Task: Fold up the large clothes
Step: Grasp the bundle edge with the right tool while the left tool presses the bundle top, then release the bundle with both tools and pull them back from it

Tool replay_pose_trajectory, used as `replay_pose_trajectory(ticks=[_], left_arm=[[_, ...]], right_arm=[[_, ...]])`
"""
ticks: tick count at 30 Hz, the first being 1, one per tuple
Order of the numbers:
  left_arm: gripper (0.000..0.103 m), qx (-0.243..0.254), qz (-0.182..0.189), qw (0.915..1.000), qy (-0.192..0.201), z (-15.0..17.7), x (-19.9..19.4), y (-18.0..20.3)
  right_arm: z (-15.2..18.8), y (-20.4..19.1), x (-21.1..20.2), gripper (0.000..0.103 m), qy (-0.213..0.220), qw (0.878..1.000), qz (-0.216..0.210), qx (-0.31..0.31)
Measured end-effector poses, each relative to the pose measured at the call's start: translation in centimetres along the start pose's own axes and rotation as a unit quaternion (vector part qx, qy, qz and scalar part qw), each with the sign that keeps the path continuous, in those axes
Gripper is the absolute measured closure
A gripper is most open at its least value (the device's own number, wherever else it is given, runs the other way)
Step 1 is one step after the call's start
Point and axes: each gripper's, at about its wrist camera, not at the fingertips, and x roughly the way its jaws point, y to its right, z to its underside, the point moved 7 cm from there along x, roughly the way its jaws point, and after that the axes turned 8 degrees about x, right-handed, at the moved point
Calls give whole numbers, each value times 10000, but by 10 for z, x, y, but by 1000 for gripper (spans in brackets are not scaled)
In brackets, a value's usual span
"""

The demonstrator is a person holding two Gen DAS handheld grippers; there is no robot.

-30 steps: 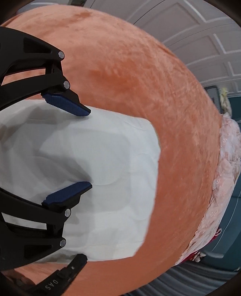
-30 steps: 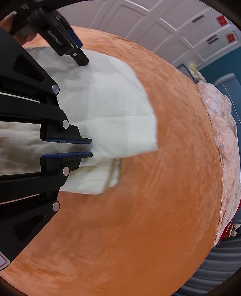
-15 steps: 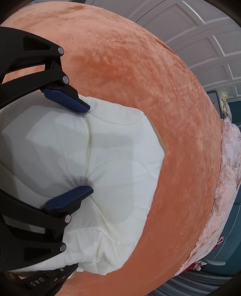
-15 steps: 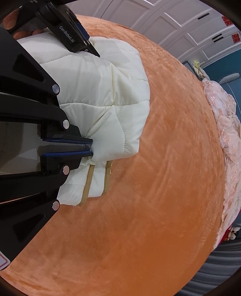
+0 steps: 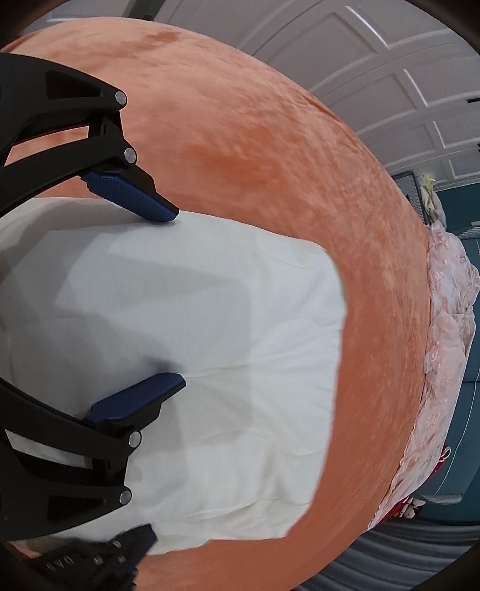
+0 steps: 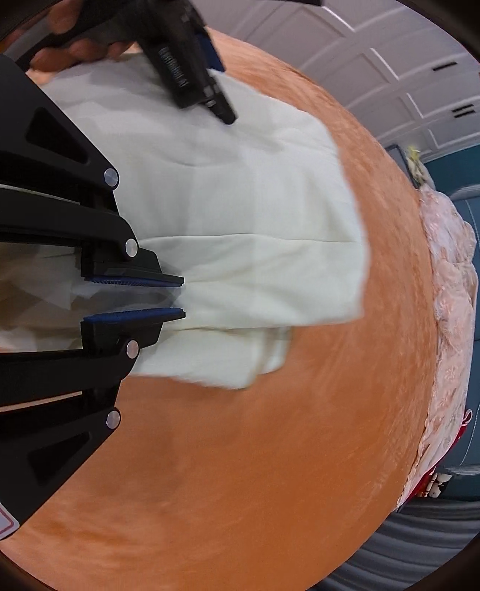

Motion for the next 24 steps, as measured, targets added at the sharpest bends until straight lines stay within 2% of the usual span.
replay_pose_trajectory(ticks=[3,8,13,16,18,19,21,24], left_arm=[[21,-9,46,10000,-59,19,-16,3],[20,10,61,9998,-190,50,-38,8],[17,-27,84,9994,-321,70,-50,9],[16,-99,143,9991,-387,82,-59,6],[16,-197,185,9989,-375,87,-67,3],[16,-248,222,9988,-355,89,-73,-1],[16,-311,226,9988,-316,93,-83,-6],[16,-368,232,9985,-330,109,-94,-11]], right_arm=[[23,7,-15,89,-43,10000,88,-13],[48,17,-30,88,-228,9995,-35,231],[70,14,-44,88,-260,9992,284,-82],[76,19,-59,83,-77,9986,513,-120],[78,22,-77,81,74,9996,241,128],[82,23,-84,76,100,9997,94,212],[92,22,-91,74,-16,9993,-106,353],[106,17,-85,75,-177,9996,-133,184]])
